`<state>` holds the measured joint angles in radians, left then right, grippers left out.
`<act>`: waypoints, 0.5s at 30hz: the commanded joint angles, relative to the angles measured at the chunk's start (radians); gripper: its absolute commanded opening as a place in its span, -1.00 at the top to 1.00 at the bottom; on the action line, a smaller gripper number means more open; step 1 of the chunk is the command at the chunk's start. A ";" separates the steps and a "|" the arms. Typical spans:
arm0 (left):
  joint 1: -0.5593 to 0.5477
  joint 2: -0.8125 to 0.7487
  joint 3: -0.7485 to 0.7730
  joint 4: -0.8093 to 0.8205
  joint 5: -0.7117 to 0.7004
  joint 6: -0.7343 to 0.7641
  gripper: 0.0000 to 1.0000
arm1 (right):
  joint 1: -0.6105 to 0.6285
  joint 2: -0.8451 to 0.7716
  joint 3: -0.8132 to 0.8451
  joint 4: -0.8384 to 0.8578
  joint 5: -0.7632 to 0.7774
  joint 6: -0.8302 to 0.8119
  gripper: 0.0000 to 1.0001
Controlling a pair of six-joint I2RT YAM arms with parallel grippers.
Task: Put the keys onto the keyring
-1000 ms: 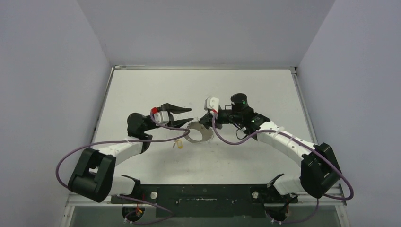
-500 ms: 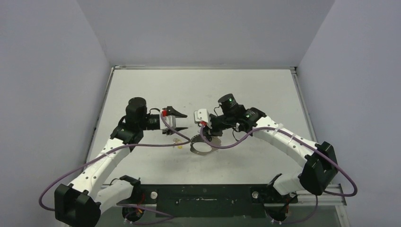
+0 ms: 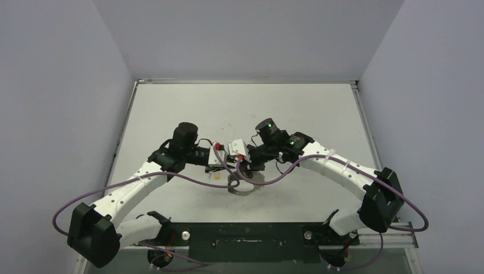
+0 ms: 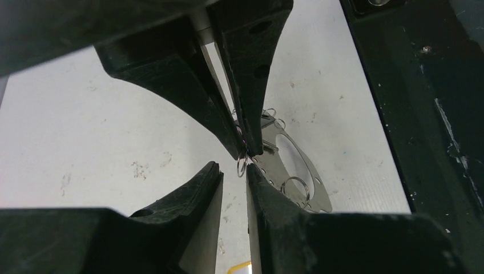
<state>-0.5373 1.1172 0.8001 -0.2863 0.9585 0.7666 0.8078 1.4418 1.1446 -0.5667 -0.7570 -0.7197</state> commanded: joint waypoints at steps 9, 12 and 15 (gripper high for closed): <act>-0.030 0.067 -0.011 0.126 -0.017 -0.032 0.64 | 0.010 -0.021 0.019 0.054 -0.031 0.003 1.00; -0.036 0.077 -0.012 0.140 -0.007 -0.036 0.66 | 0.010 -0.021 0.019 0.057 -0.030 0.003 1.00; -0.039 0.076 -0.010 0.135 0.002 -0.036 0.55 | 0.010 -0.022 0.016 0.058 -0.025 0.003 1.00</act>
<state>-0.5560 1.1820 0.7906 -0.1936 0.9569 0.7444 0.8040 1.4418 1.1446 -0.5743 -0.7509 -0.7177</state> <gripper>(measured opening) 0.191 0.064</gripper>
